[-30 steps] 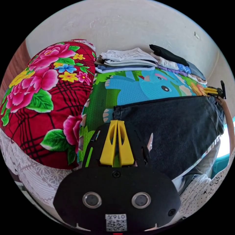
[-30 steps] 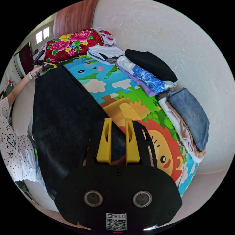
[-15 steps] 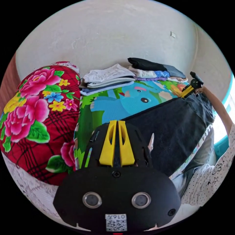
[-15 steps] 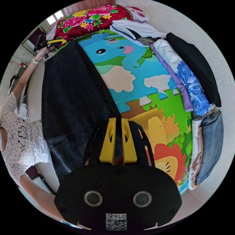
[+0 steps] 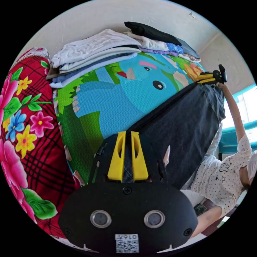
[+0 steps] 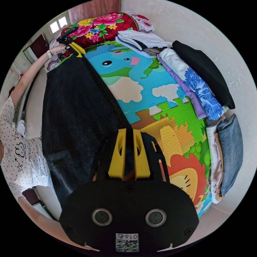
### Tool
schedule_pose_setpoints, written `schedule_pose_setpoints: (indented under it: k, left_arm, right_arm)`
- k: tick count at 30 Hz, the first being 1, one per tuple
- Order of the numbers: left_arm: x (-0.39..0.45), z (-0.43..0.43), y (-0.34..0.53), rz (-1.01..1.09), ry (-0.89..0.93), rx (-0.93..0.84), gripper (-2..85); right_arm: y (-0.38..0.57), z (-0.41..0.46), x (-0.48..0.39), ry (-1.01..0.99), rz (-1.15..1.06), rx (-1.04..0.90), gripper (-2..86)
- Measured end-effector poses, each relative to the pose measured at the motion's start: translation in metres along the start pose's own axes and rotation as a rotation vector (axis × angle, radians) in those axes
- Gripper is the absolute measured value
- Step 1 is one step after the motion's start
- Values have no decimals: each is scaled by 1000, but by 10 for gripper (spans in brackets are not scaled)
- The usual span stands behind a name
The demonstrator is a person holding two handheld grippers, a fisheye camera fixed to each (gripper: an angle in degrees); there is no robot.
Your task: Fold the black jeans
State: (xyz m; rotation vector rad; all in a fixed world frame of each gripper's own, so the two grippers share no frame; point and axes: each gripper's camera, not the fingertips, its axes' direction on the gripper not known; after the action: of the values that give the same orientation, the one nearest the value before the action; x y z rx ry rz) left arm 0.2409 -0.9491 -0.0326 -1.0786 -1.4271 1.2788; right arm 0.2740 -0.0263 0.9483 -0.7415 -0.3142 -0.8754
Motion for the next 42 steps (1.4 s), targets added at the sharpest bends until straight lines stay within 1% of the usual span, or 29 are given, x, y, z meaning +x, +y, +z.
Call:
schedule_pose_setpoints:
  k: [3,4,6,8,11,16,17,20,23,24,29,31,33,34,36,38,40,42]
  left_arm:
    - [12,1,-3,63,-86,11,-4]
    - [13,1,-3,69,-95,12,-5]
    - [12,-4,-3,62,-91,25,-8]
    - [8,-9,0,47,-60,41,-9]
    - [3,-22,8,30,-11,79,-10]
    - [10,-42,19,-3,-24,70,-10]
    - [14,-47,24,-2,-46,70,-10]
    - [15,-45,33,-41,-108,48,-9]
    - [-3,-15,33,-152,-85,-31,-9]
    - [-9,-11,32,-186,-71,-17,-8]
    - [-14,-19,36,-172,-45,-2,13]
    - [-16,-30,47,-203,-145,9,31]
    - [-10,-47,66,-167,-257,69,49]
    - [-7,-51,71,-139,-256,91,53]
    - [1,-59,89,-24,-153,146,75]
    - [3,-60,100,15,-73,151,90]
    - [1,-61,110,14,-52,148,94]
    - [-4,-62,125,-19,-87,156,91]
  right_arm:
    - [9,-15,11,17,38,70,74]
    - [16,-23,23,11,94,108,74]
    - [30,-34,41,-5,171,134,71]
    - [48,-40,59,4,238,105,66]
    - [68,-36,69,56,256,-3,63]
    - [93,-29,78,84,295,-132,55]
    - [99,-34,77,86,297,-91,51]
    - [106,-38,70,121,261,-93,37]
    - [108,-42,61,154,240,-73,28]
    - [107,-43,60,157,242,-72,26]
    - [95,-57,43,220,259,-94,9]
    - [88,-70,34,319,273,-60,8]
    - [79,-83,17,311,212,1,14]
    - [71,-91,5,286,168,42,26]
    - [55,-100,-15,230,77,86,51]
    - [32,-108,-40,165,-29,121,71]
    - [15,-112,-55,125,-84,135,78]
    - [-1,-111,-66,101,-123,120,80]
